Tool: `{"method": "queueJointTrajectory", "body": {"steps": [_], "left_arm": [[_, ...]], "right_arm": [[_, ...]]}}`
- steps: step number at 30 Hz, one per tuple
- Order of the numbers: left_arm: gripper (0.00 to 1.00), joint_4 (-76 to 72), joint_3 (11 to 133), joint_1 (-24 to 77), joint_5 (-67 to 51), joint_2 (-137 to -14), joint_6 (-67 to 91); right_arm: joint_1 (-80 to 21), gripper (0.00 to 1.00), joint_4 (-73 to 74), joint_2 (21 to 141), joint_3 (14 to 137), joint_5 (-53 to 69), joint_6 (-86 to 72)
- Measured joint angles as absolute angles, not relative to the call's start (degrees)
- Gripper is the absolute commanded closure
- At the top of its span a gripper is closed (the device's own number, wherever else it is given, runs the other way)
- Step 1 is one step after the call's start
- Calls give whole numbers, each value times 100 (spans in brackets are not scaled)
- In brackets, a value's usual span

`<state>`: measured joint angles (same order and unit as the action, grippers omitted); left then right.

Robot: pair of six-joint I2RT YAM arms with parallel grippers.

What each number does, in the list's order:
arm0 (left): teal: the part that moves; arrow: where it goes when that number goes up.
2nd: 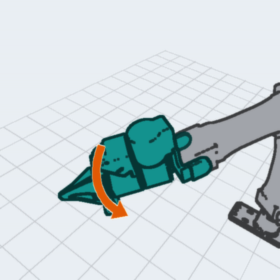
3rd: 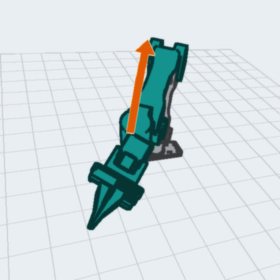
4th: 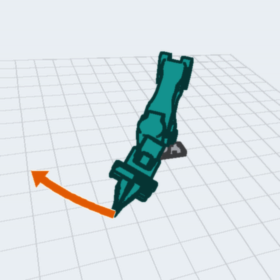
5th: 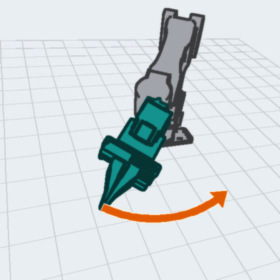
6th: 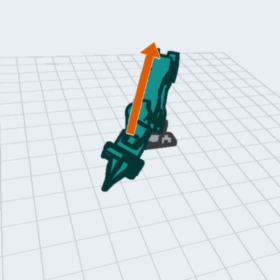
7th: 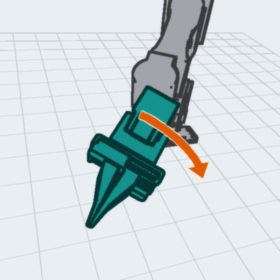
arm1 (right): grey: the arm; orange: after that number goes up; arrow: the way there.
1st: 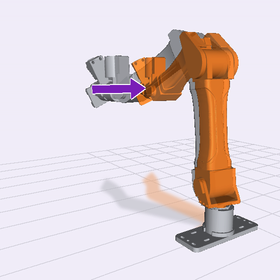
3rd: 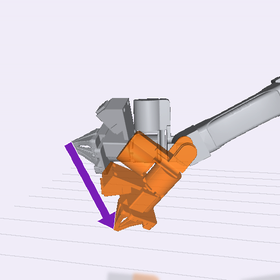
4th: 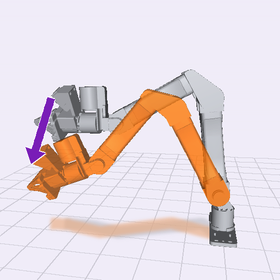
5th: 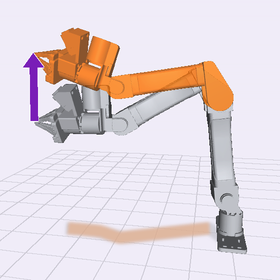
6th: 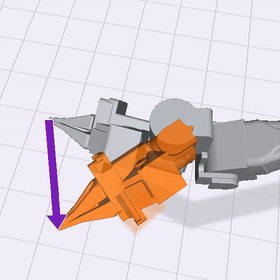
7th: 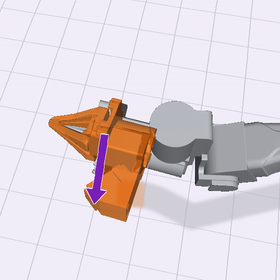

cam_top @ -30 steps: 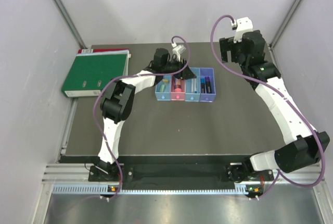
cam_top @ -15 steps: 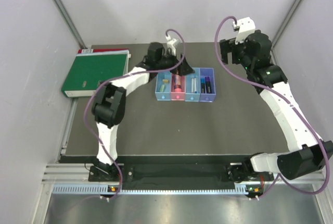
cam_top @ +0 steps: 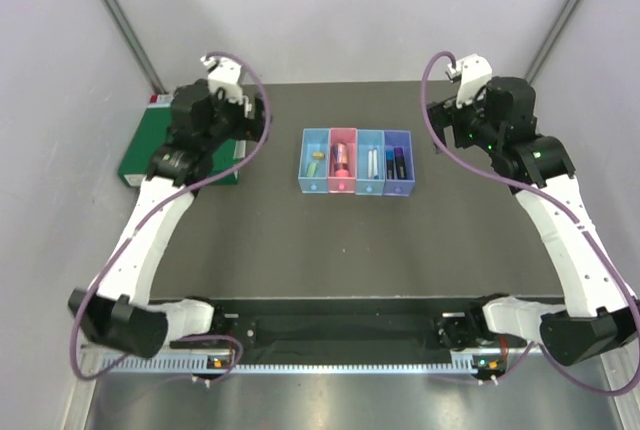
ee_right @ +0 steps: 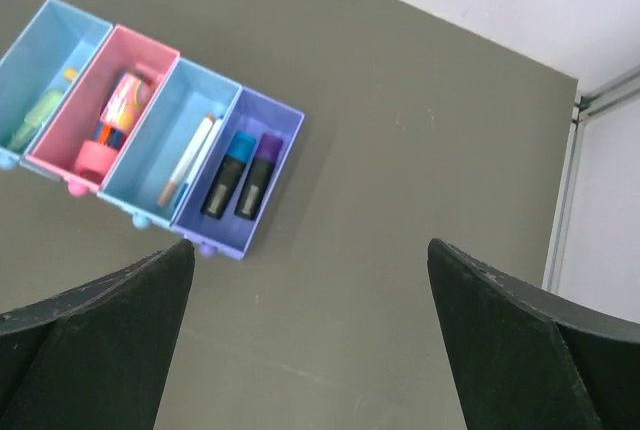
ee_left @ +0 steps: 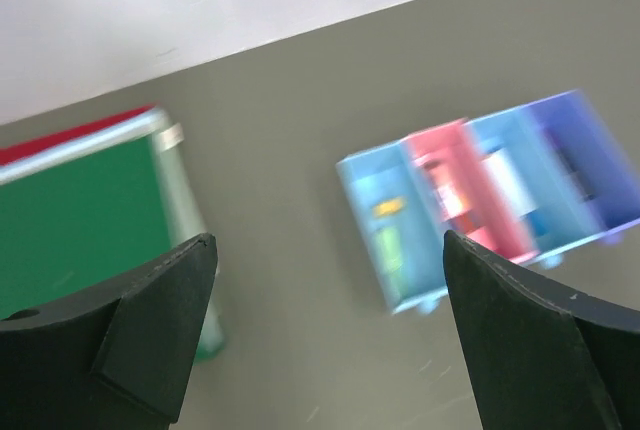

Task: Sort the stationery into containers
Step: Reset both arms

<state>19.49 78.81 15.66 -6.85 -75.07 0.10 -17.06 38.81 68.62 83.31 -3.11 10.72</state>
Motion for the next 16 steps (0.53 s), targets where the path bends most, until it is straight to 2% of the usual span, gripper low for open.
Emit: {"method": "queueJointTrajectory", "body": {"steps": [8, 16], "left_arm": [[1, 2799, 6936, 1391, 178, -5441, -296], [1, 3061, 6814, 1391, 471, -5100, -298]], "right_arm": [[-1708, 0, 4440, 6184, 8095, -95, 1109], [-1708, 0, 4510, 5596, 8020, 60, 1144]]}}
